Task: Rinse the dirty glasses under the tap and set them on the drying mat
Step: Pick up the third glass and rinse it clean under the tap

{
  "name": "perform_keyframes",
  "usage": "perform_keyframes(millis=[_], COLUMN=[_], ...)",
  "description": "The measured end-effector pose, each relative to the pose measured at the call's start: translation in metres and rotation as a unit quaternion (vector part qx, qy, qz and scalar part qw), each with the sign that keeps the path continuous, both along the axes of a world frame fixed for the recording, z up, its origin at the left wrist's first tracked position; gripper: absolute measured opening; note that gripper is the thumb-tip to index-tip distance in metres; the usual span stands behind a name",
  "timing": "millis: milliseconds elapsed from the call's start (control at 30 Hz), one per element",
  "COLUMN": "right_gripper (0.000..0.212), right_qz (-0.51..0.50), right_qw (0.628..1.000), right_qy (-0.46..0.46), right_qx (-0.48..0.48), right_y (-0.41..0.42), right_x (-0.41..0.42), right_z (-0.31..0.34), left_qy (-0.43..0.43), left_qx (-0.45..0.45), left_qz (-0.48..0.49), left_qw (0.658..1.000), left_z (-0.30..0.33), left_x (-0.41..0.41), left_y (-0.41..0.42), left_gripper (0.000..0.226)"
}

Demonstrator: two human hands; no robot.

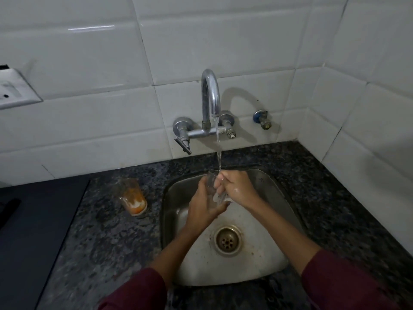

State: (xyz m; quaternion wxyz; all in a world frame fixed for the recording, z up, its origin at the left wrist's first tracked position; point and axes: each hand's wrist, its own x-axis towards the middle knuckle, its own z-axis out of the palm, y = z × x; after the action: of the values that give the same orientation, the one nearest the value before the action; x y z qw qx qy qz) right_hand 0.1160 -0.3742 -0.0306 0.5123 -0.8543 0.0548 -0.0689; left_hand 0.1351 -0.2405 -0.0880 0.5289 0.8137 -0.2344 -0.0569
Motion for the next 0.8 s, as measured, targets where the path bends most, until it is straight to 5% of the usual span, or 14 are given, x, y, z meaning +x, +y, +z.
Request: perform_keyframes(millis=[67,167,300,433,567,667,800], right_gripper=[0.032,0.031,0.032,0.015,0.019,0.035,0.037], right_qz=[0.044,0.112,0.094,0.033,-0.017,0.009,0.058], right_qw=[0.998,0.991,0.994,0.994,0.994,0.999,0.997], right_qy=[-0.037,-0.052,-0.057,-0.014,0.0,-0.009,-0.046], right_qx=[0.026,0.053,-0.004,-0.099,-0.103,-0.029,0.031], right_y=[-0.011,-0.021,-0.017,-0.005,0.005,-0.007,-0.014], right_x=[-0.002,-0.004,0.001,0.004,0.008,0.005,0.0], right_z=[0.006,0.012,0.012,0.017,0.014,0.016,0.014], left_qy=[0.134,0.335,0.31,0.151,0.064,0.159,0.345], left_qx=[-0.07,-0.227,-0.206,-0.133,-0.067,-0.102,-0.187], left_qz=[-0.08,-0.212,-0.131,0.008,0.058,-0.053,-0.149], left_qw=[0.985,0.89,0.919,0.979,0.994,0.981,0.908], left_z=[0.012,0.021,0.016,0.009,0.015,0.014,0.013], left_x=[0.01,0.027,0.026,0.017,0.005,0.021,0.029], left_y=[0.005,0.012,0.0,-0.013,-0.02,-0.007,0.007], left_gripper=[0.079,0.063,0.058,0.068,0.074,0.08,0.075])
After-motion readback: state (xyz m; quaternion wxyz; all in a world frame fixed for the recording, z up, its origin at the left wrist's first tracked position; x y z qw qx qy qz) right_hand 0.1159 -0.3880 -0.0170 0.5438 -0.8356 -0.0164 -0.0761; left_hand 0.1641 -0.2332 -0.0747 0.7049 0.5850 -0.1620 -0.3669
